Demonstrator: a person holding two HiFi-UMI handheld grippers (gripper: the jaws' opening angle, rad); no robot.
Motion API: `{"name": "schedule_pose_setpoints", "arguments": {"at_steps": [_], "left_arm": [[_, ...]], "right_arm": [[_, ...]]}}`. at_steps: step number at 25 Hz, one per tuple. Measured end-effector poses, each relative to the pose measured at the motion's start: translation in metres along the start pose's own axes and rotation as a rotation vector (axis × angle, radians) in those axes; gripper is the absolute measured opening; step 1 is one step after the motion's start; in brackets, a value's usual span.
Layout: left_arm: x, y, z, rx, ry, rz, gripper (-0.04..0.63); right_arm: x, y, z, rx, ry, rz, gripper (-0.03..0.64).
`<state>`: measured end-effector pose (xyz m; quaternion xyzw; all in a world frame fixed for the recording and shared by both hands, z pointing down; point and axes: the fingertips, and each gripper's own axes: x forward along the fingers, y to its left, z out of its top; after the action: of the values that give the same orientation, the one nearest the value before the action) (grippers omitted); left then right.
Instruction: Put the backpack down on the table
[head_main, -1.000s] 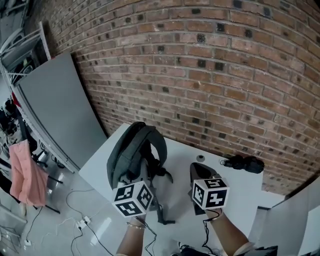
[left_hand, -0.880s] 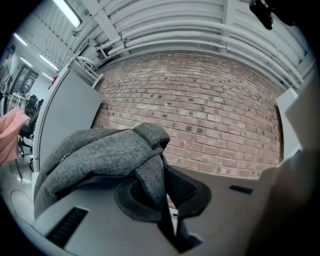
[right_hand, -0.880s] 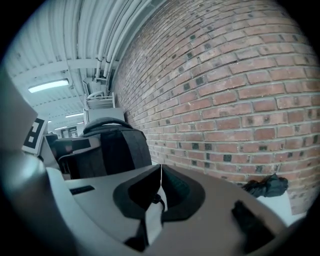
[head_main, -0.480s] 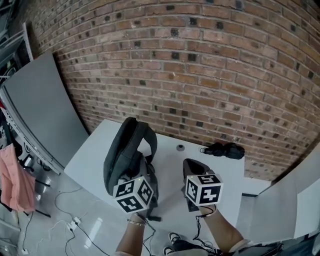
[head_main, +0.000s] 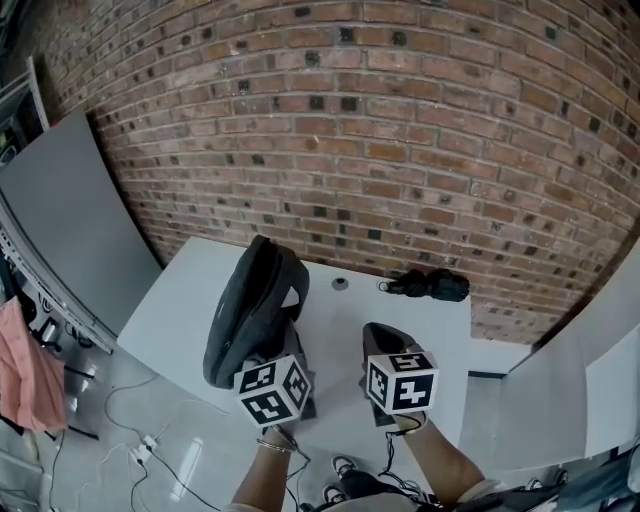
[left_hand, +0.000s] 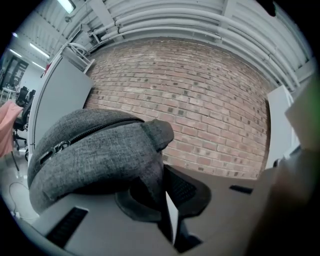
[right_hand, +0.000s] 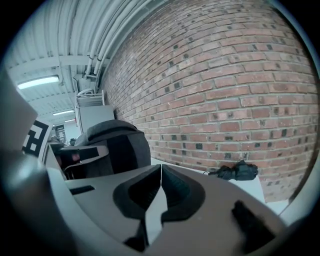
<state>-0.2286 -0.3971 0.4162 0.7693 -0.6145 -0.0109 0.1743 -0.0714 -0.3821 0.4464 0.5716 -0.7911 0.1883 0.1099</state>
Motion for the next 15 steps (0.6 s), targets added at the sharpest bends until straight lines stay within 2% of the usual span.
{"name": "schedule_pose_setpoints", "arguments": {"at_steps": [4, 15], "left_arm": [[-0.002, -0.015, -0.021, 0.032, 0.026, -0.011, 0.038], [-0.006, -0.058, -0.075, -0.017, 0.121, -0.08, 0.038]], "right_arm": [[-0.014, -0.01, -0.008, -0.003, -0.004, -0.017, 0.031], [-0.056, -0.041, -0.037, 0.04, 0.008, -0.087, 0.031]]}}
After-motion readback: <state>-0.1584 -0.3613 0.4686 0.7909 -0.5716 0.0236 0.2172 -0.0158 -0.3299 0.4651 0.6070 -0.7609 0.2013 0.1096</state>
